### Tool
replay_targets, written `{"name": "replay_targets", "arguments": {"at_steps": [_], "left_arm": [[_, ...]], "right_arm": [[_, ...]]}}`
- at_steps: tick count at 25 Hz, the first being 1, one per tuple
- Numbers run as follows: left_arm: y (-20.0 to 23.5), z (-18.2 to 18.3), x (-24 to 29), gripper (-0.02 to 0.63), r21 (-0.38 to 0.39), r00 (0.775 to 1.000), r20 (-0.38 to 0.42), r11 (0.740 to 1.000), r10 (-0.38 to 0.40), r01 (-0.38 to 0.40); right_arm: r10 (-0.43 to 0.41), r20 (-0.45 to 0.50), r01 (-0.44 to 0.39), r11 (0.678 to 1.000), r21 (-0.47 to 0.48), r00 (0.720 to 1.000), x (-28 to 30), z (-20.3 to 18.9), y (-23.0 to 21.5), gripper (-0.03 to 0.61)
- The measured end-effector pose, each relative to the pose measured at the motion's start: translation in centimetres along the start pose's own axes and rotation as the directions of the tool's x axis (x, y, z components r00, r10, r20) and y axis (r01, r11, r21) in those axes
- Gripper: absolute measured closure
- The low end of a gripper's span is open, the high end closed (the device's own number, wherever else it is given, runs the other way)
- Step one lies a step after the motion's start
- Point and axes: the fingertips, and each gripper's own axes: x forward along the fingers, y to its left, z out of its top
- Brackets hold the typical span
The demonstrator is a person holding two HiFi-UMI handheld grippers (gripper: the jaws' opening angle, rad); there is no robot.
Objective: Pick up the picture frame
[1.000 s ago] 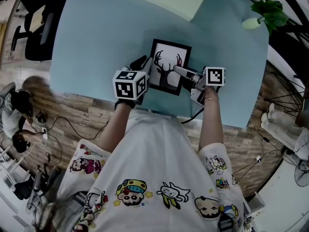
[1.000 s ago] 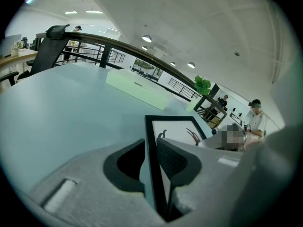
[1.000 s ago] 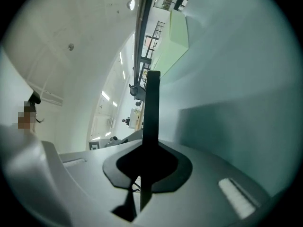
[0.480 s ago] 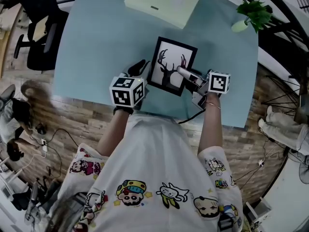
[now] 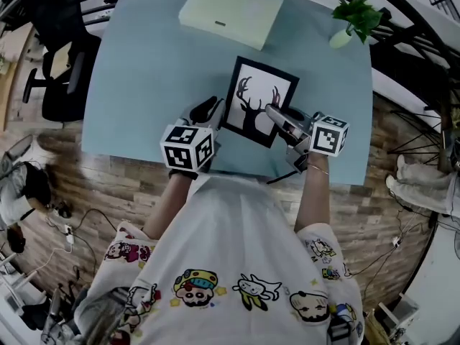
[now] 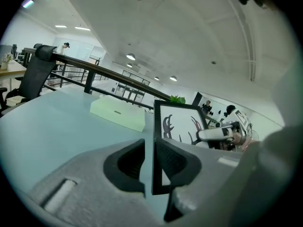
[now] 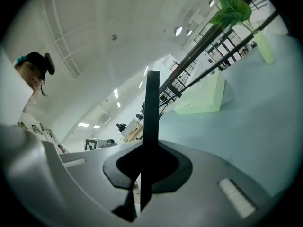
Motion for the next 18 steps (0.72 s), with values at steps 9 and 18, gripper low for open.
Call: {"name": "replay_targets", "arguments": {"at_steps": [9, 18], "left_arm": [[-2.3, 1.7, -1.0, 0.538, 0.055, 0.998, 0.045, 0.998, -0.033, 0.031], [-3.4, 2.8, -2.2, 0.541, 0.13, 0.997, 0.061, 0.991, -0.037, 0.029]], "right_arm": [[-0.093, 0.108, 0.114, 0.973, -0.2, 0.99, -3.0, 1.8, 3.1, 0.546], [-0.302, 0.31, 0.397, 0.863, -0.314, 0.901, -6.5, 3.7, 3.6, 0.546]]}}
